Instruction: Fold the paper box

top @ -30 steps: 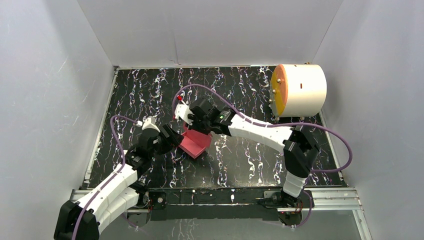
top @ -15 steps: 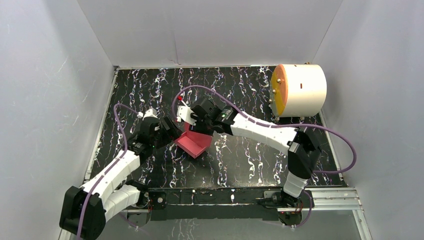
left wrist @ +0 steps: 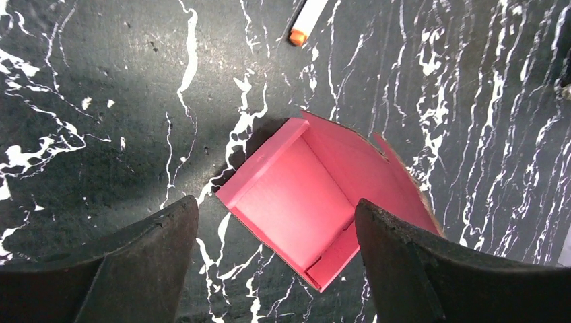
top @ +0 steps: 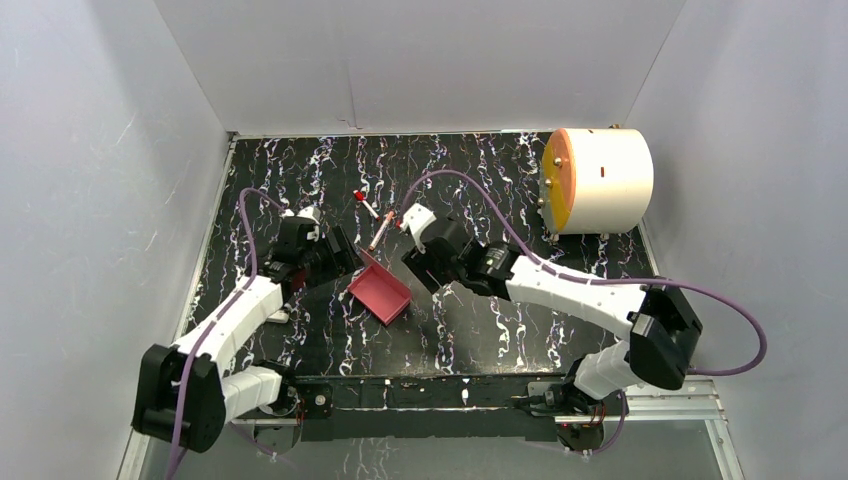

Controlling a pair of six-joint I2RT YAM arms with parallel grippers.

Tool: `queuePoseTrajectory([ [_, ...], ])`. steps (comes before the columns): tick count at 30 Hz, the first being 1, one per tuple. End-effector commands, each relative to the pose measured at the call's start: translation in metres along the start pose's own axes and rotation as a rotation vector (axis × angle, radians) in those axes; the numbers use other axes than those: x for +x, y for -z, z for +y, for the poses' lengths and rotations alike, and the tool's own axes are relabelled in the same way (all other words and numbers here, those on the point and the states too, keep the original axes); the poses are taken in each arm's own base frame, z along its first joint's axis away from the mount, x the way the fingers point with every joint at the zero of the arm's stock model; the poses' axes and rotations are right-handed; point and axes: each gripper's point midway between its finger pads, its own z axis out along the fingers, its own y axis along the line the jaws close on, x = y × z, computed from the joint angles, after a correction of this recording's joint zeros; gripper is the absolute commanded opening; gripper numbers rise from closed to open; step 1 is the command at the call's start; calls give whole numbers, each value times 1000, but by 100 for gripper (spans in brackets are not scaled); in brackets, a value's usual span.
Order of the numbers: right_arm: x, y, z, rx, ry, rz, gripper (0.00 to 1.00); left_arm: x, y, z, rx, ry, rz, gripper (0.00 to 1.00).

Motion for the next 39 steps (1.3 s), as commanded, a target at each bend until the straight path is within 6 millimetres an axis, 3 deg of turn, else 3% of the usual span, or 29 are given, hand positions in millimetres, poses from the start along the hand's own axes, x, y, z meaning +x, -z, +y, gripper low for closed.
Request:
queuePoseTrajectory([
  [1,-25,7,9,-37,-245,-171,74,5,-5,-7,47,-7,94,83],
  [4,-27,9,25,-128,-274,-226,73,8,-14,-3,25,-4,134,83],
  [12,-5,15,62,-310,-261,-209,72,22,-25,-5,61,44,196,80],
  [16,0,11,80,-328,-241,-220,71,28,-26,-3,58,58,213,79],
  [23,-1,-11,55,-144,-263,-273,67,37,-26,-5,87,101,231,77],
  [29,-11,-23,36,-57,-151,-305,54,51,-26,-11,141,145,273,75],
  [33,-14,-29,23,-71,-70,-311,47,54,-21,-22,207,176,292,75],
  [39,-22,-29,4,-140,86,-350,46,45,-4,-41,300,175,253,75],
])
